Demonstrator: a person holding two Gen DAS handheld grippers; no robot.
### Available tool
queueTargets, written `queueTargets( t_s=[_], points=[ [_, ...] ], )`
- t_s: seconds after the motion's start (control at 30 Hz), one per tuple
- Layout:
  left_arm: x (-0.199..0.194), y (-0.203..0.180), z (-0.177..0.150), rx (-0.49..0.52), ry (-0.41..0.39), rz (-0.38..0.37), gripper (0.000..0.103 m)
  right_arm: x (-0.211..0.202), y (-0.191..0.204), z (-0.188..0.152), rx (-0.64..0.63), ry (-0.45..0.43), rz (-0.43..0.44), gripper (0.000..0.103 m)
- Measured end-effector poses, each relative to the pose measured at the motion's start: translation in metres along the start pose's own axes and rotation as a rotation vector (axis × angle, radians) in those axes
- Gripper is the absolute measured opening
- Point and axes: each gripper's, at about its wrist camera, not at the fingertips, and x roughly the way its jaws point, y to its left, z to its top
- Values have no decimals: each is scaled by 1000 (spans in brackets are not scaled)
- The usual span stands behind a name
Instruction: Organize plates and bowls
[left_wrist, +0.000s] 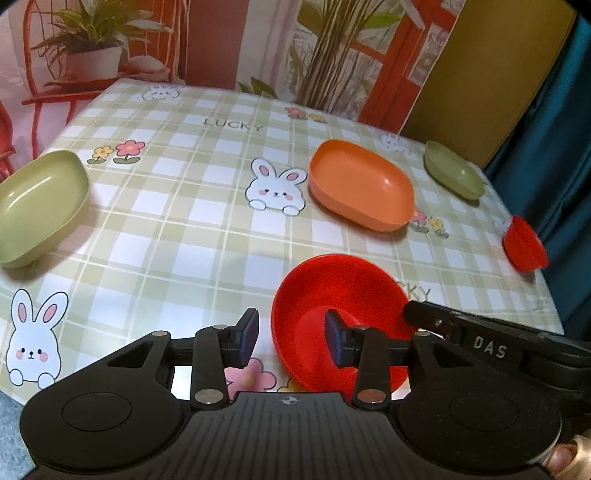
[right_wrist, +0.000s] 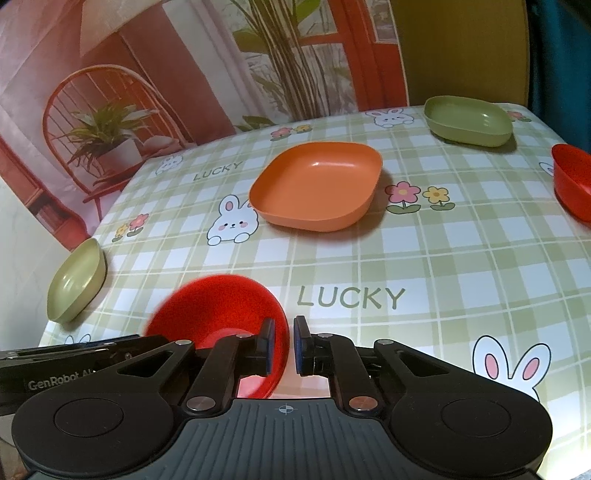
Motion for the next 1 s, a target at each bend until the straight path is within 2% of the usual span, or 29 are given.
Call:
queueTargets(
  t_s=[0.2, 0.33, 0.43, 0.63, 0.77, 1.0],
  points=[
    [-9, -4, 6, 31, -45, -11, 41, -5, -1, 2, -3, -21, 3, 11],
    [-20, -21, 20, 101, -112, 9, 41, -24, -9, 15, -25, -106, -5, 12],
    [-31, -36, 33, 129, -161, -17, 41, -43, -22, 30, -27, -171, -10, 12],
    [-41, -71, 61, 124, -206, -93, 41, -84, -66, 68, -26, -295, -66, 15],
    [-46, -107, 77, 157, -255, -132, 41, -109, -98, 90, -32, -371, -116, 17],
    [-29, -165, 92, 192, -270, -179, 42, -136, -162, 113, -14, -458, -221, 18]
  ],
)
